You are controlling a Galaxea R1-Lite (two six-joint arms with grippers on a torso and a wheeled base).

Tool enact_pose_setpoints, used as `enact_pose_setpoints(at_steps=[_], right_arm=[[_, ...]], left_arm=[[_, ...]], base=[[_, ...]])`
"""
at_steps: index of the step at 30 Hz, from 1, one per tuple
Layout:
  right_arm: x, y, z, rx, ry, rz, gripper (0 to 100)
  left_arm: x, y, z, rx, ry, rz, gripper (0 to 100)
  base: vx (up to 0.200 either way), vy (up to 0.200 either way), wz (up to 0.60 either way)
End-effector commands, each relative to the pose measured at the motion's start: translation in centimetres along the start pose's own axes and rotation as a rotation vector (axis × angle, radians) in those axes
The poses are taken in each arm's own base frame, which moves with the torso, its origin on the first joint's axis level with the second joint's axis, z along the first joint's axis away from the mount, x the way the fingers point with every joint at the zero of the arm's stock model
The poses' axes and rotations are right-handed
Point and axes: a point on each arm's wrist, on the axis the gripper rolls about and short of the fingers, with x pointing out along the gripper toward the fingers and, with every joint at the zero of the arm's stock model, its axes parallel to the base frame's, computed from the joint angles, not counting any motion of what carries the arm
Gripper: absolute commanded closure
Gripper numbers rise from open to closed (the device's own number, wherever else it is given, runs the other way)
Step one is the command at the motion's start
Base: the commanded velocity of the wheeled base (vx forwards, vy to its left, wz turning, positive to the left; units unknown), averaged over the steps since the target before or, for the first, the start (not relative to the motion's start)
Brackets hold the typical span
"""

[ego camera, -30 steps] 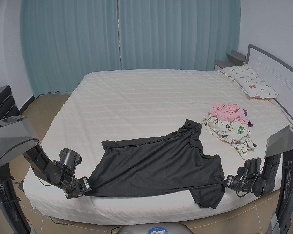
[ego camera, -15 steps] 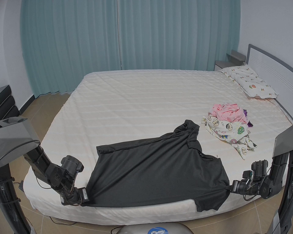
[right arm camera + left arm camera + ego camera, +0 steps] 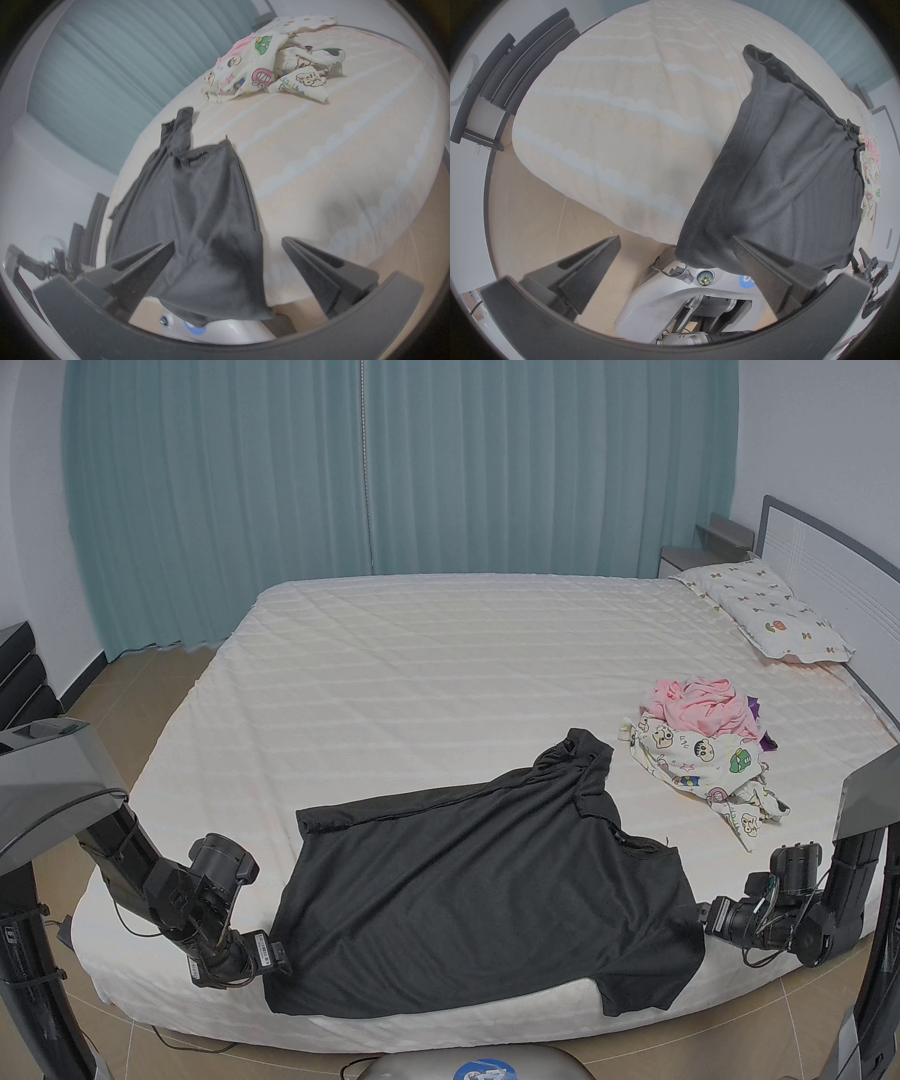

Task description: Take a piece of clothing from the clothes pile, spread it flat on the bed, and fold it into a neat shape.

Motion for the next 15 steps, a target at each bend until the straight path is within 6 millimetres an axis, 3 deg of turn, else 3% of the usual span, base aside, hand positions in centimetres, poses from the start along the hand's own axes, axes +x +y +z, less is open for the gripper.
enact_pose_setpoints(at_steps=[1, 9, 15], right_arm=[[-0.8, 2.2, 2.6, 0.059, -0.109, 0.09, 0], [-0.4, 3.2, 2.3, 0.201, -0.103, 0.14, 0], [-0.4, 3.2, 2.2, 0.214, -0.089, 0.159, 0]], left_arm=[[-1.4, 0.0, 1.4, -0.033, -0.065, -0.076, 0], [-1.6, -0.3, 2.2, -0.085, -0.106, -0.128, 0], [-1.4, 0.0, 2.7, -0.115, -0.107, -0.131, 0]], base=[[0.0, 0.0, 0.0], [0.0, 0.0, 0.0], [0.0, 0.2, 0.0]])
